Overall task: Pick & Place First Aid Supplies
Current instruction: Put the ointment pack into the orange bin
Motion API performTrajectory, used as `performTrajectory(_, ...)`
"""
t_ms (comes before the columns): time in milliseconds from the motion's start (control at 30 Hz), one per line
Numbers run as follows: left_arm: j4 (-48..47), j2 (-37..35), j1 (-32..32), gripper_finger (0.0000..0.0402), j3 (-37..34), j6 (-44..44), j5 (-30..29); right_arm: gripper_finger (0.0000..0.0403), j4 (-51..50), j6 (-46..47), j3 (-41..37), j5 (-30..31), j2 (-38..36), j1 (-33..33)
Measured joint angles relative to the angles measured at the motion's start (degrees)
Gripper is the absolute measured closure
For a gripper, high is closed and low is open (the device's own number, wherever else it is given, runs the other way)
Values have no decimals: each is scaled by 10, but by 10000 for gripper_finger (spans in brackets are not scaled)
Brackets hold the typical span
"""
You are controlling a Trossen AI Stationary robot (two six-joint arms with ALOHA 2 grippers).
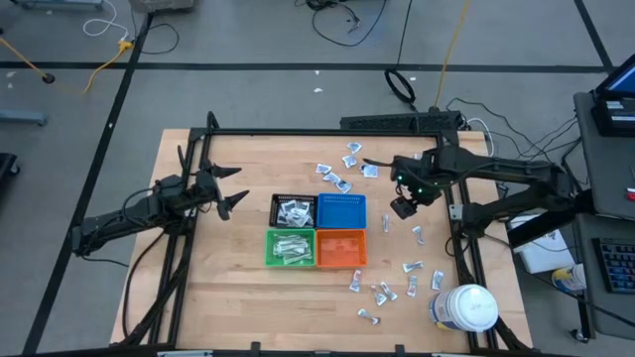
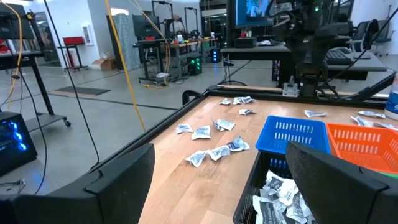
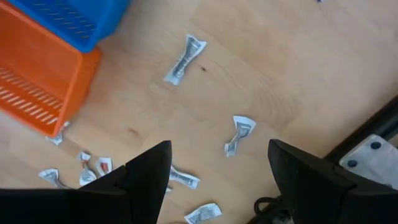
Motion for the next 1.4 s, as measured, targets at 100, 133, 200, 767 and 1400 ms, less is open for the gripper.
performTrajectory(100,0,0,0,36,0,0,0,140,0,29,0,3,-5,19)
performTrajectory(133,0,0,0,37,0,0,0,140,-1,41,0,3,-3,30)
performTrajectory(200,0,0,0,36,0,0,0,140,-1,63,0,3,9,60)
performTrajectory(767,0,0,0,36,0,0,0,140,3,189,146,49,173,342)
performTrajectory(1400,0,0,0,36,0,0,0,140,27,233,329,47,359,475)
